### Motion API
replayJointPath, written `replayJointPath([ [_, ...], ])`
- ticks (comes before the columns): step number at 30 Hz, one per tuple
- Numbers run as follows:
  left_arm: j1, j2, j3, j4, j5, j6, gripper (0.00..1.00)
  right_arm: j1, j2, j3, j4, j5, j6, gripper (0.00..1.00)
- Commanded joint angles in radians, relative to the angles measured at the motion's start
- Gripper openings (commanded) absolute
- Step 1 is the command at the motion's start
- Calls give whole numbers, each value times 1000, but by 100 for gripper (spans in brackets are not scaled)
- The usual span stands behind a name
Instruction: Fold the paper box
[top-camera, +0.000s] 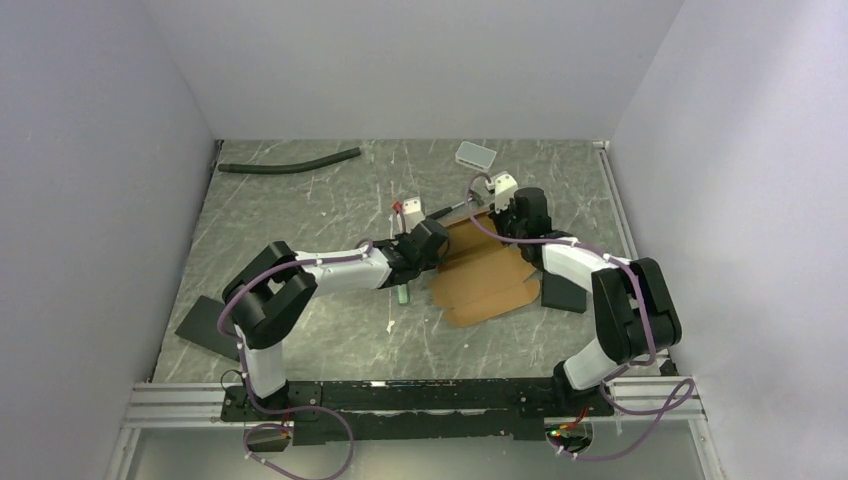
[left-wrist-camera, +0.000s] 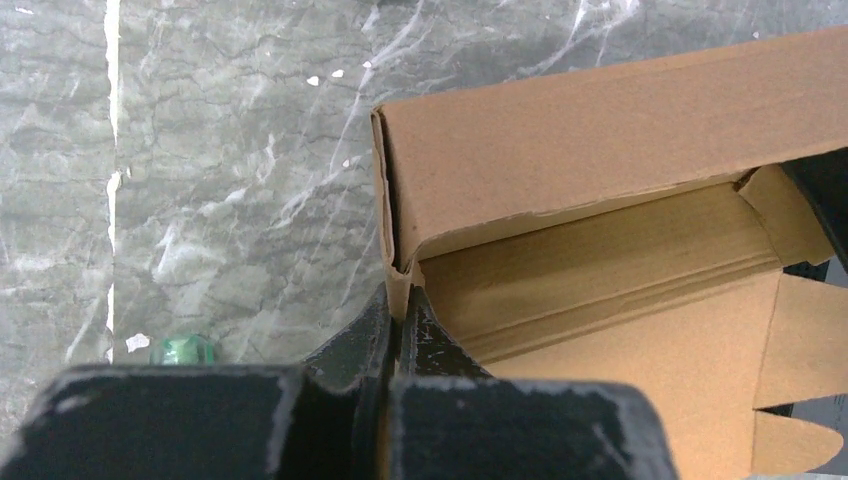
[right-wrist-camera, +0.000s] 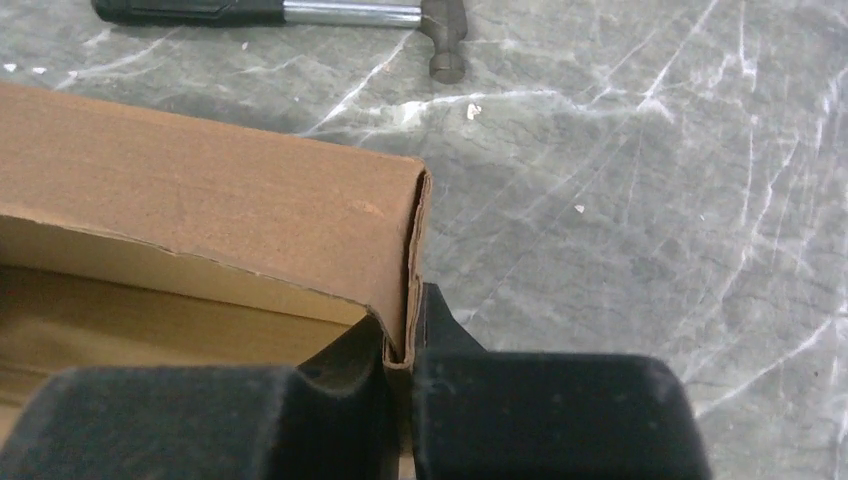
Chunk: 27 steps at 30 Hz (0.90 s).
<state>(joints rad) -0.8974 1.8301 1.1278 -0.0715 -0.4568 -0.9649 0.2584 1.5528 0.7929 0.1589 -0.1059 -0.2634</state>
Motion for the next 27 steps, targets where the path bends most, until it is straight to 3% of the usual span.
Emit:
replayJointPath([
  [1,-8,2,43,-60,-9,-33,0,46,-19,3,98,266,-30,0],
  [4,-10,-4,45,-62,-13,-34,0,73,11,22,105,361,-44,0],
  [7,-10,-7,48,-65,-14,-31,0,76,29,31,73,305,-31,2],
  [9,-11,-8,48,-67,-19,-32,0,75,15,31,52,226,-28,22],
  [11,-9,-7,48,-73,-26,-33,0,71,1,36,27,156,-21,35],
  [13,-11,-5,49,-80,-32,-35,0,62,-28,37,14,101,-19,44],
  [19,-11,3,61,-101,-46,-39,0,13,-91,37,-40,-73,-22,57],
  [23,-11,9,67,-105,-48,-40,0,-31,-127,53,-98,-212,-32,78],
  [24,-11,10,68,-105,-46,-40,0,-39,-132,60,-114,-246,-33,92],
  [25,-10,10,68,-105,-46,-40,0,-45,-138,61,-124,-265,-33,99],
  [27,-11,12,69,-105,-43,-42,0,-48,-139,64,-137,-268,-40,100],
])
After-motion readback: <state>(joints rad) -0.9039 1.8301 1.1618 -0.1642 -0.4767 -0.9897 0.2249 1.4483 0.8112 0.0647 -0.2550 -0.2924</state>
